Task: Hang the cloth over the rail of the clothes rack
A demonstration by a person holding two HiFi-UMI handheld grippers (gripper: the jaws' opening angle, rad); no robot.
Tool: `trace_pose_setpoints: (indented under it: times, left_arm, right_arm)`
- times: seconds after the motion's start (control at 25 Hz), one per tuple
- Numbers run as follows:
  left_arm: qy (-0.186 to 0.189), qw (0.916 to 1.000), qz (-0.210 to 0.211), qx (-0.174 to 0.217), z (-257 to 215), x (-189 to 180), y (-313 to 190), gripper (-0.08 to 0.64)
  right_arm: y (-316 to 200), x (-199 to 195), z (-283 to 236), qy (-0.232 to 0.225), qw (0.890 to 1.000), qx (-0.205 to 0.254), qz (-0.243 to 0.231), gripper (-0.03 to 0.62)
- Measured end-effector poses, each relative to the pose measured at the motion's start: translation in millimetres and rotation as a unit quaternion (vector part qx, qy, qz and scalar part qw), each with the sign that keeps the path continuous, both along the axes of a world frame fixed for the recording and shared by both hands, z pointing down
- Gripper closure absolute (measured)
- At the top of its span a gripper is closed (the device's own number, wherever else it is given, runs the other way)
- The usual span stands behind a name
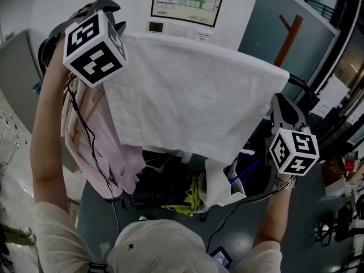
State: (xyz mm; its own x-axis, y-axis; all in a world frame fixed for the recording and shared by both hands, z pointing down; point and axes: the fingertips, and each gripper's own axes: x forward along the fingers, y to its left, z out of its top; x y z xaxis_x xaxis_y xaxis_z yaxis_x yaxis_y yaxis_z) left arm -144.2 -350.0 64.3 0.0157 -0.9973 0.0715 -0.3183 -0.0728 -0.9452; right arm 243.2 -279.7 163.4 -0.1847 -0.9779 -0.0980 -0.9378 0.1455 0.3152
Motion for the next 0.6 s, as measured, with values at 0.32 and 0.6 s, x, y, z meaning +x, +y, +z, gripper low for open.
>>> trace_pose_setpoints:
  times: [0.32, 0.6]
  left_arm:
    - [0.102, 0.9891, 0.105, 0.012, 19.3, 28.9, 35.8, 0.41]
    - [0.373, 0.8987, 0.229, -0.028, 110.8, 89.6, 85.5, 0.435]
  right_arm:
    - [20.2, -47.2, 0.1, -0.03, 0.998, 0.002, -0.055, 0.572]
    - [18.4, -104.2, 62.5, -0.1, 0.99, -0.046, -0.092, 0.574]
